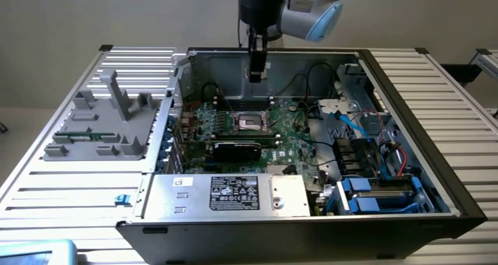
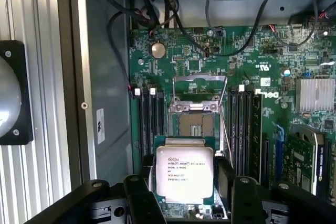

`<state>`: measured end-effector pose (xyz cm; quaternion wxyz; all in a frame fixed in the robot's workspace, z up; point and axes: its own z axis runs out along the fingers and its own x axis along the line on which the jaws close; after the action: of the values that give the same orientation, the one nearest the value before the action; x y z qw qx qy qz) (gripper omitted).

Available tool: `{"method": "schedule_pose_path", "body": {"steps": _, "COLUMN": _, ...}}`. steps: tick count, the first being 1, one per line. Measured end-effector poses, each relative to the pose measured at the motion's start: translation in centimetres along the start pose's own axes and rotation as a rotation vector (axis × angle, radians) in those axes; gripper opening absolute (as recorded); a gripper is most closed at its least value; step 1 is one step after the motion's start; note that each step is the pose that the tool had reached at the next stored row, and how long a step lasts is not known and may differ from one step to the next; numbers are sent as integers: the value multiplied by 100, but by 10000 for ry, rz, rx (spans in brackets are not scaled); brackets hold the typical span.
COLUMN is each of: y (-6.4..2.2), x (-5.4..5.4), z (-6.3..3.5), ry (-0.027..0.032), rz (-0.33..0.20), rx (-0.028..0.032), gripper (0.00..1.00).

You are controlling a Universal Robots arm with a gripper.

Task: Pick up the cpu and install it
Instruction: 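Place the cpu into insertion slot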

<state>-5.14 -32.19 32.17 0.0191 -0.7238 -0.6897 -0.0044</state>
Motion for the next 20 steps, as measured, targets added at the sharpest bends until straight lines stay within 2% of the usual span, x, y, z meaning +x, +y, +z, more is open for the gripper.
{"method": "schedule_pose_path", "body": {"steps": 3, "y": -29, "x": -4, "z": 40, "ry": 6, "rz": 2, "rx": -102, "gripper": 56}}
{"method": "schedule_pose_path", "body": {"steps": 7, "y": -97, "x": -10, "z": 76, "ry": 21, "rz": -6, "rx": -350, "gripper": 56}}
{"method": "schedule_pose_path", "body": {"steps": 11, "y": -167, "x": -20, "z": 117, "ry": 32, "rz": -13, "rx": -552, "gripper": 56}}
{"method": "schedule_pose_path", "body": {"steps": 13, "y": -169, "x": -39, "z": 149, "ry": 40, "rz": -15, "rx": -591, "gripper": 56}}
{"method": "schedule_pose_path", "body": {"steps": 20, "y": -162, "x": -136, "z": 273, "ry": 98, "rz": -14, "rx": -602, "gripper": 56}}
